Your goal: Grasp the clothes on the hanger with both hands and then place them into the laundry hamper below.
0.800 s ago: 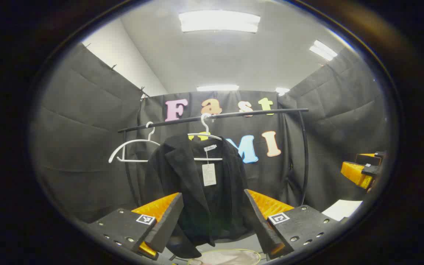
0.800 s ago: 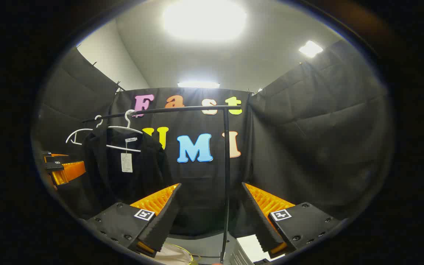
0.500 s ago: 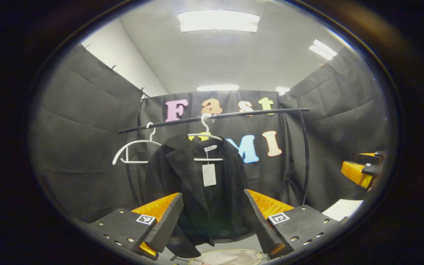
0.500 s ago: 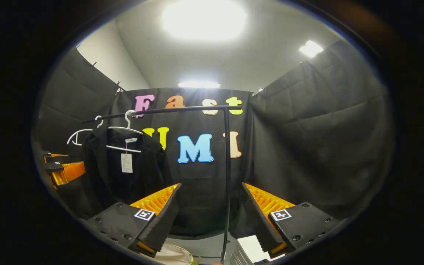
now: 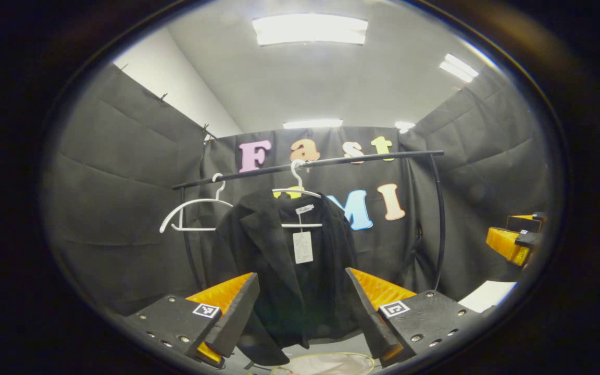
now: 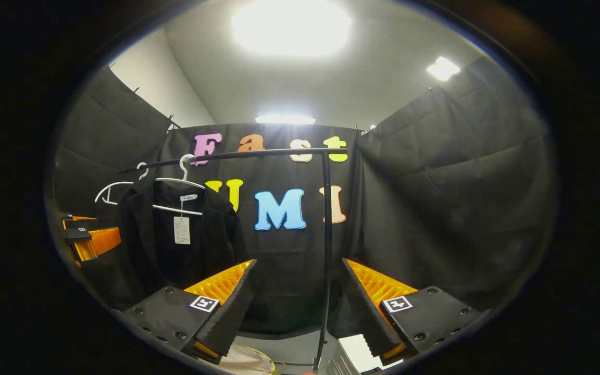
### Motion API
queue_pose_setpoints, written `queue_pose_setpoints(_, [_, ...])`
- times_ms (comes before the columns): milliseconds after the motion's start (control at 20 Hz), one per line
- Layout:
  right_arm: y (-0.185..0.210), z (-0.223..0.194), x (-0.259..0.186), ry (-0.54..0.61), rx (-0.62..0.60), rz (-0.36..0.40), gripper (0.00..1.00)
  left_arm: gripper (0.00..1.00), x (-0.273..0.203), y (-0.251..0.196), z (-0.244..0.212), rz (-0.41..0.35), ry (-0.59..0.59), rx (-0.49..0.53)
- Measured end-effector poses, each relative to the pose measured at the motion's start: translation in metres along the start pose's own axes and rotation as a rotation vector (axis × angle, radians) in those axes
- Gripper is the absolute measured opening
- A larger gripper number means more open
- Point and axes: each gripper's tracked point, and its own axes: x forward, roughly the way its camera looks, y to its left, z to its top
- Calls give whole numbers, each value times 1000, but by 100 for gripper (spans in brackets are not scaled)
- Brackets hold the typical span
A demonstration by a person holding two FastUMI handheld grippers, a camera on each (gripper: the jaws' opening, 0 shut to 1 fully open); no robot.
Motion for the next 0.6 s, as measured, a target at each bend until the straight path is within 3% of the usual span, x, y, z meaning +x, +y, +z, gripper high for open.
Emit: queue_pose_setpoints(600, [65,8,25,-26,-17,78,96,95,25,35,-10,17,16,6])
